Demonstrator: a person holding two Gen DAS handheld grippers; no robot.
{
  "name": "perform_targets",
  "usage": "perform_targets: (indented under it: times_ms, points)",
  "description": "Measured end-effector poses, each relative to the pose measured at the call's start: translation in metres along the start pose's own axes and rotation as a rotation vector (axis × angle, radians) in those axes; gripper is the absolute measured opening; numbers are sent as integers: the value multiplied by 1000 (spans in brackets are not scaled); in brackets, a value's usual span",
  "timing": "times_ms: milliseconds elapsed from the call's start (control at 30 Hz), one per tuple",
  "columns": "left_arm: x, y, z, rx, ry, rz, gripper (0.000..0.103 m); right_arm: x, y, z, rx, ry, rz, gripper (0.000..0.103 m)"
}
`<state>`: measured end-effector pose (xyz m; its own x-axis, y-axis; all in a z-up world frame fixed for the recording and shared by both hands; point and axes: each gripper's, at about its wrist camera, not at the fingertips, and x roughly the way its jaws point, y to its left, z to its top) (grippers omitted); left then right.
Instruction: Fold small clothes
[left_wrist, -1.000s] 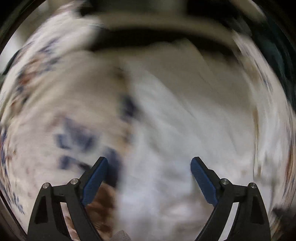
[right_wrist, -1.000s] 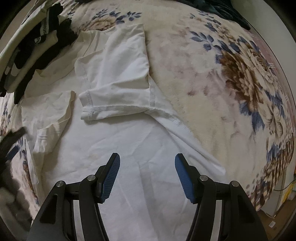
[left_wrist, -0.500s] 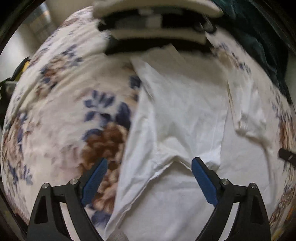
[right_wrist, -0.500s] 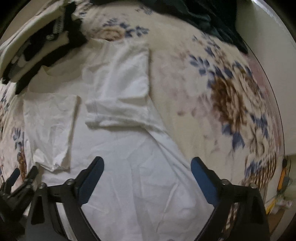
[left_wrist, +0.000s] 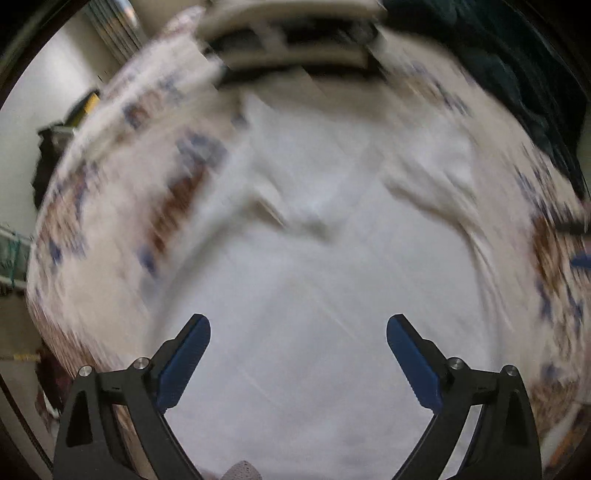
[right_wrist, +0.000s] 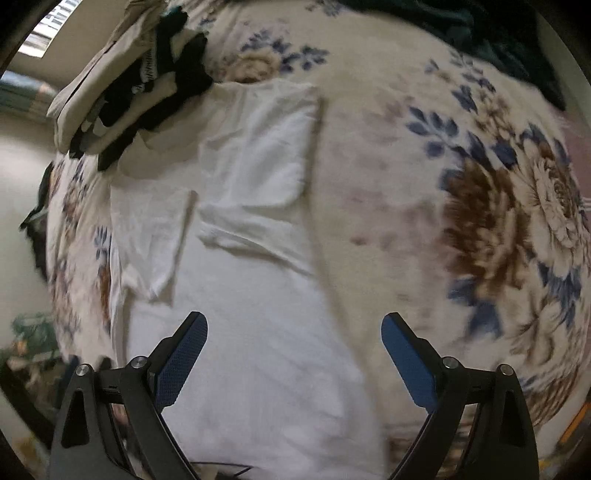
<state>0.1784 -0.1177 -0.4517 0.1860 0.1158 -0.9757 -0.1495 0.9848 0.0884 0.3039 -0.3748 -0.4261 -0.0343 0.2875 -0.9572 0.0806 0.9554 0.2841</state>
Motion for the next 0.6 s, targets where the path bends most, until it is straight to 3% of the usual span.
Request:
perform_targets:
  times_ms: [33,67,100,167,333,433,500,533,567,600]
  points:
    - [6,-27,-23,5,61,-21,98,-6,-22,3,-9,30,20,94]
    - [9,-41,-34,8,93,-36,98,-11,-38,5,-17,47,36,81]
    - [14,-60,-50,13,128,-59,98,-16,-57,9,-31,67,46,63]
    - [26,-99,-80,51,186,-85,98,-20,-90,15,-50,95,22,46]
    - [54,-162,-127,109,248,-133,98,-16,-151,38,-44,146,22,46]
    - [80,-187,-142,120,290,-192,97,-4,-166,62,-29,158,74,46]
    - [90,-195,-145,132,279,-192,86,7,-166,84,-26,146,124,48]
    - [90,-196,-144,133,244,-186,63,15,-162,98,-26,137,153,48]
    - [87,-191,-142,120,206,-176,30,24,-157,109,-27,137,180,48]
    - [85,-185,-139,101,180,-169,14,35,-151,121,-25,139,214,48]
